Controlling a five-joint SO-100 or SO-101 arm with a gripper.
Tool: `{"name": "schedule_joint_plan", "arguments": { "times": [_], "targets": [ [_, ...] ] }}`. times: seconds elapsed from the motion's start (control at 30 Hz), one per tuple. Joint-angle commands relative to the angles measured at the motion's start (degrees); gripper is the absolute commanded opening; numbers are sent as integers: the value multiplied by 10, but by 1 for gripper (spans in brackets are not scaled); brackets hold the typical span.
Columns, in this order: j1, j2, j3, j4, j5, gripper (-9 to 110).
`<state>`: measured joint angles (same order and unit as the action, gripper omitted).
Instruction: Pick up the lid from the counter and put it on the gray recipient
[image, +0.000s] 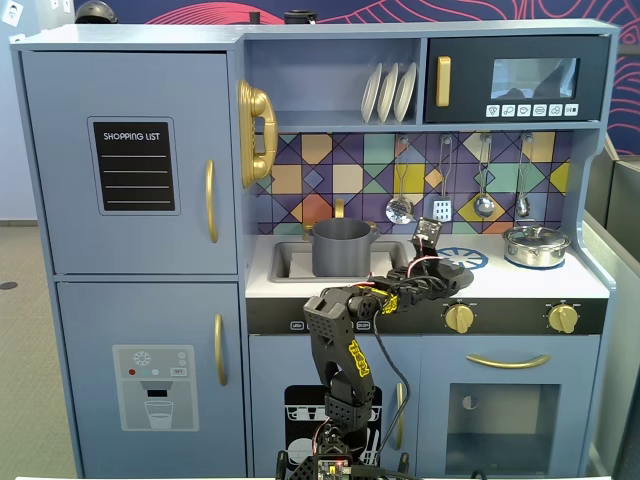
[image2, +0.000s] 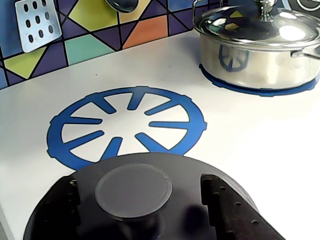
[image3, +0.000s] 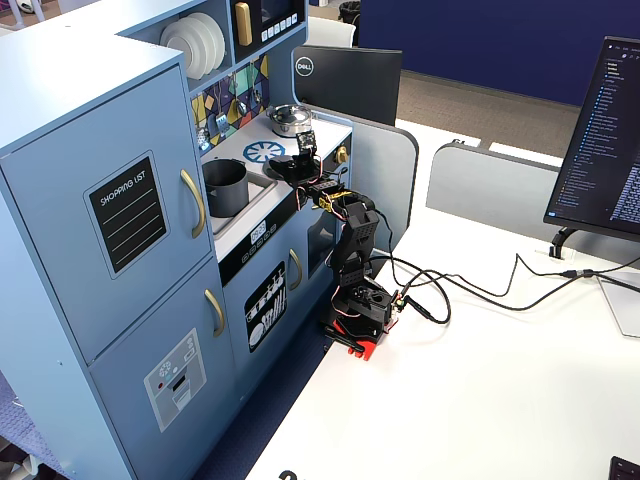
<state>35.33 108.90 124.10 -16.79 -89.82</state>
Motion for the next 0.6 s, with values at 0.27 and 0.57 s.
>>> {"name": "schedule_joint_plan", "arguments": {
  "times": [0.27,0.57],
  "targets": [
    [-20,-25,-44,6,-6,4],
    [-32,-21,-49,3,-11,0]
  ]
}}
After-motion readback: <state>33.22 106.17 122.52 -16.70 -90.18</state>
